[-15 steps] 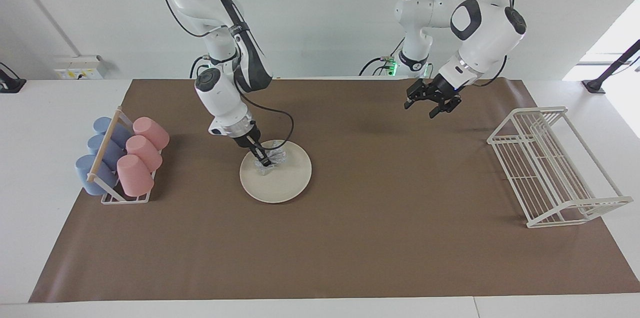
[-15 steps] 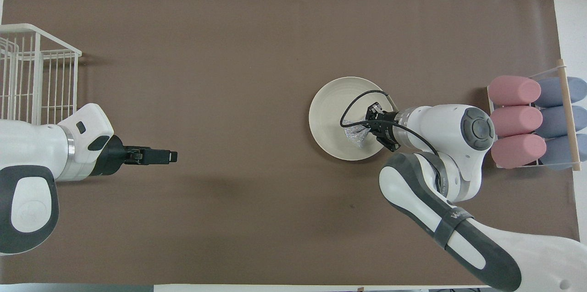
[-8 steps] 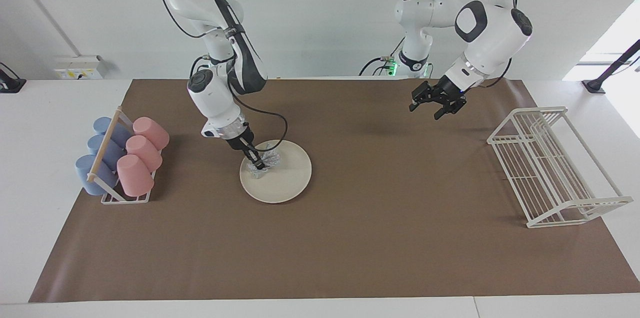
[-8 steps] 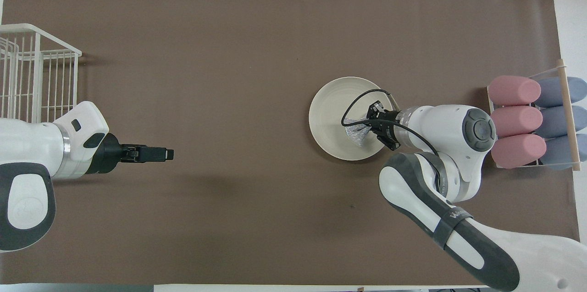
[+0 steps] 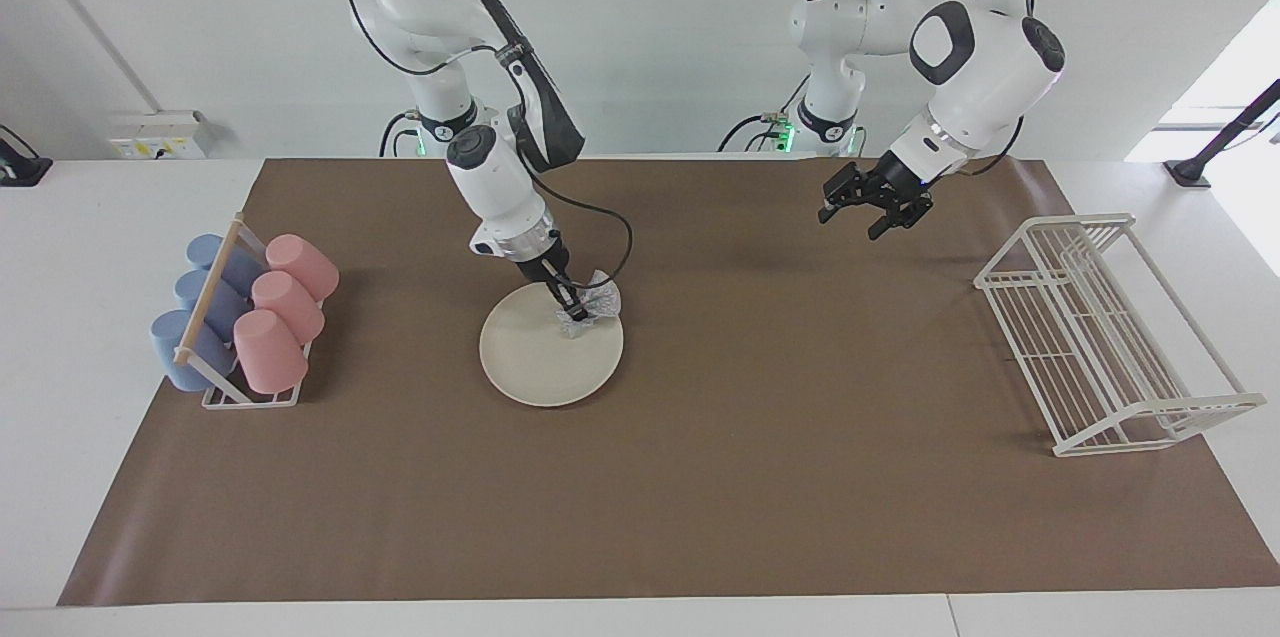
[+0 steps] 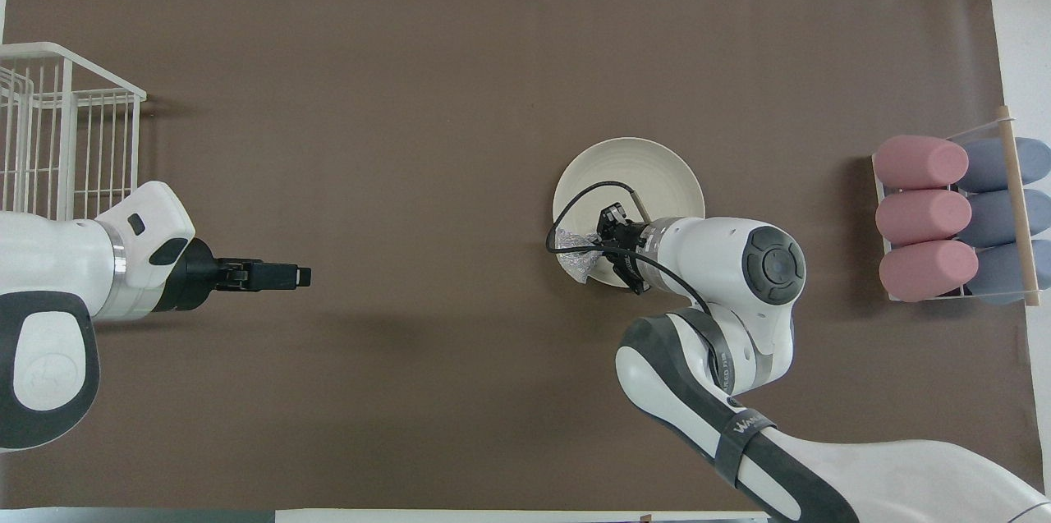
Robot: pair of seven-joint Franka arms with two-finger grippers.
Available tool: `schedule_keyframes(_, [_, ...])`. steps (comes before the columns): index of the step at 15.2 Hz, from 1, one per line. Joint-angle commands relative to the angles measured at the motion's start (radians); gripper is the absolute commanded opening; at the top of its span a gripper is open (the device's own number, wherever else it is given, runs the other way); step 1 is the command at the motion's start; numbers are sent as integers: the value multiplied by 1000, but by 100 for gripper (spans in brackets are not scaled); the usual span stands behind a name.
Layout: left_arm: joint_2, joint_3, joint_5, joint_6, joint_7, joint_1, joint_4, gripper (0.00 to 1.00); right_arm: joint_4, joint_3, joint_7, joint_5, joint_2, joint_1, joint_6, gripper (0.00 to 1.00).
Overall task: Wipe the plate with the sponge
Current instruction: 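Rub the scrubber around the plate surface with the right gripper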
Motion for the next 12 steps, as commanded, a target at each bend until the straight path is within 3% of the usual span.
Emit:
schedule_keyframes(1, [7,-6,21,6,-13,5,12,100,-10,-1,-220,18,21,-102,18,0])
schedule_keyframes(4, [7,-4,21,6,-13,5,12,100,-11,-1,-329,18,28,-173,16,0])
schedule_keyframes(12, [7,-4,21,6,-13,7,12,100,-11,2,-80,18,28,-49,25,0])
